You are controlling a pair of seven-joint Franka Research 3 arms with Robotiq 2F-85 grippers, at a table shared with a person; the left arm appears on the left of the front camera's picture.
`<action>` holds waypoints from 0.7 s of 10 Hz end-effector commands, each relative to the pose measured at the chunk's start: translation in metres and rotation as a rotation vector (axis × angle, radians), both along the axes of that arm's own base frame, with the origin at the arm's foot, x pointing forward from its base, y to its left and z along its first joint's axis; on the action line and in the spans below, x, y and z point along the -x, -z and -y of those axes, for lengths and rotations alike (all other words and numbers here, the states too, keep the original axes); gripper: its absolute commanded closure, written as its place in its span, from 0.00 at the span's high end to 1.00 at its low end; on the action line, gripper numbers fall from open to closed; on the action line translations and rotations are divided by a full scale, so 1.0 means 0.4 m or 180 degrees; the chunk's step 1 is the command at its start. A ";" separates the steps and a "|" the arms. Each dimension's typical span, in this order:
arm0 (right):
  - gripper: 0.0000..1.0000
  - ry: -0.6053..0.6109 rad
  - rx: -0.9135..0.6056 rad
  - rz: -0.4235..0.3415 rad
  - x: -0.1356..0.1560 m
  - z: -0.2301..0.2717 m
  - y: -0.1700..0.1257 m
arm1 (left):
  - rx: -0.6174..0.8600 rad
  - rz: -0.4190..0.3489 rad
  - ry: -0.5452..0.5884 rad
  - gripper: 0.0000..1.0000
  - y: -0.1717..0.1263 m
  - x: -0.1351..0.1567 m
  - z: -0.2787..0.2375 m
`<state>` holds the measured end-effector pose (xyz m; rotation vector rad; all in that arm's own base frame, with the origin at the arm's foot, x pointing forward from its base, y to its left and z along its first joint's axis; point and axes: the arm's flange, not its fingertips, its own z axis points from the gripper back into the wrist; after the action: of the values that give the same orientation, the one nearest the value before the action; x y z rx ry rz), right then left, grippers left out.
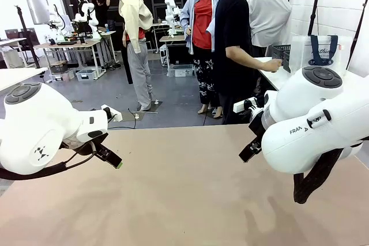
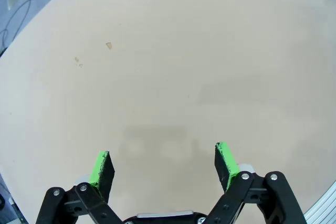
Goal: Transfer purchased items from the store into the shopping bag.
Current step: Open the Reusable shopping bag in the center of the table.
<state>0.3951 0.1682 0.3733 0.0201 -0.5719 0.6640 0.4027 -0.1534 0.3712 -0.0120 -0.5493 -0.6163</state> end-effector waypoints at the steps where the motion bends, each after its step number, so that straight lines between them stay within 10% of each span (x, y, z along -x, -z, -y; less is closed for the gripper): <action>1: 1.00 0.0001 -0.0002 -0.0001 0.000 0.000 0.000 | 0.0011 -0.0002 -0.0015 1.00 0.000 -0.002 -0.005; 7: 1.00 0.0001 -0.0002 -0.0001 0.000 0.000 0.000 | 0.0011 -0.0002 -0.0015 1.00 0.000 -0.002 -0.005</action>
<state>0.3951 0.1682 0.3733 0.0201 -0.5719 0.6640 0.4026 -0.1535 0.3712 -0.0120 -0.5493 -0.6166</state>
